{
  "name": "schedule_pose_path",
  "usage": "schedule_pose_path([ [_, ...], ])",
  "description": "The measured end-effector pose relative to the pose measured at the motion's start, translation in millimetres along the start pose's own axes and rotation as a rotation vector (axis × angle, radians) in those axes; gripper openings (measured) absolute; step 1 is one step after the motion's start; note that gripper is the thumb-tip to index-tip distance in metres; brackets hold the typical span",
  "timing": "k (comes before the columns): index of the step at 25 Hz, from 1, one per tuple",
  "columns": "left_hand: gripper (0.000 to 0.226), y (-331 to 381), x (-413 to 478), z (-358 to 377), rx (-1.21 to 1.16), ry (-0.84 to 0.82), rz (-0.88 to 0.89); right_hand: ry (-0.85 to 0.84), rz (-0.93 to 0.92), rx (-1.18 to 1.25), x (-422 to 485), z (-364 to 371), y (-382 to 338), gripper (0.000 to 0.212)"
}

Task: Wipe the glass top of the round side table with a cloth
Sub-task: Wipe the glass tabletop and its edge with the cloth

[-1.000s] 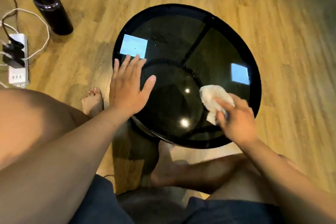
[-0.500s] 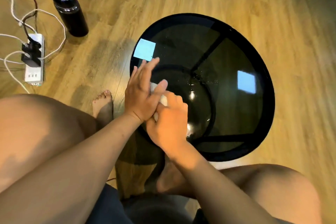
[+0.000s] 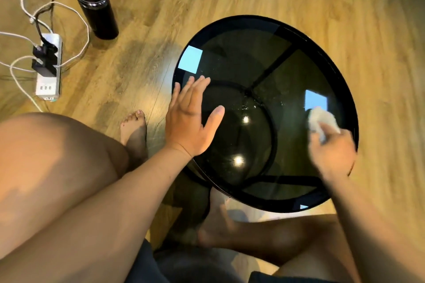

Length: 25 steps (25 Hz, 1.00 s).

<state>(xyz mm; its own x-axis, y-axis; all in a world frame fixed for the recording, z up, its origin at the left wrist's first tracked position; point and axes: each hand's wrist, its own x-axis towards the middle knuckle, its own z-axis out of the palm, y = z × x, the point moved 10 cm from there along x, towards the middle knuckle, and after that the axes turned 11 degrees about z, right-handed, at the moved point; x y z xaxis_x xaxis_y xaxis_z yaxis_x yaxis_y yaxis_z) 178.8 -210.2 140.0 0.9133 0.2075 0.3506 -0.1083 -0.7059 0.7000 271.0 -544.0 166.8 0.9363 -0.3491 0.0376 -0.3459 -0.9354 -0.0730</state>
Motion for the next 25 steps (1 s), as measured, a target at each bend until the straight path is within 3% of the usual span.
schedule_pose_path([
  [2,0.064,1,0,-1,-0.017,0.018,0.002,0.025,-0.202,0.061,-68,3,-61,0.038],
  [5,0.066,2,-1,-4,-0.066,0.042,0.011,-0.070,-0.594,0.181,-183,6,-146,0.037],
  [8,0.069,1,-1,-9,-0.158,0.077,-0.025,-0.183,-0.837,0.215,-209,6,-158,0.036],
  [10,0.068,0,0,-10,-0.151,0.095,-0.022,-0.154,-0.831,0.129,-173,9,-115,0.037],
  [14,0.068,-1,-2,-8,-0.091,0.087,0.003,-0.075,-0.229,0.107,-55,-3,34,0.057],
  [16,0.070,-5,-1,-8,-0.090,0.083,-0.016,-0.089,-0.132,0.130,-58,0,38,0.064],
  [18,0.072,-7,0,-9,-0.123,0.092,-0.034,-0.135,-0.290,0.183,-109,5,-19,0.055],
  [21,0.068,-17,-3,-16,-0.357,0.189,-0.110,-0.216,-0.708,0.250,-201,16,-118,0.028],
  [23,0.065,-25,-6,-19,-0.565,0.277,-0.194,-0.159,-0.876,0.298,-200,17,-164,0.019],
  [25,0.069,-34,-5,-20,-0.686,0.360,-0.273,-0.080,-0.932,0.353,-171,19,-208,0.019],
])
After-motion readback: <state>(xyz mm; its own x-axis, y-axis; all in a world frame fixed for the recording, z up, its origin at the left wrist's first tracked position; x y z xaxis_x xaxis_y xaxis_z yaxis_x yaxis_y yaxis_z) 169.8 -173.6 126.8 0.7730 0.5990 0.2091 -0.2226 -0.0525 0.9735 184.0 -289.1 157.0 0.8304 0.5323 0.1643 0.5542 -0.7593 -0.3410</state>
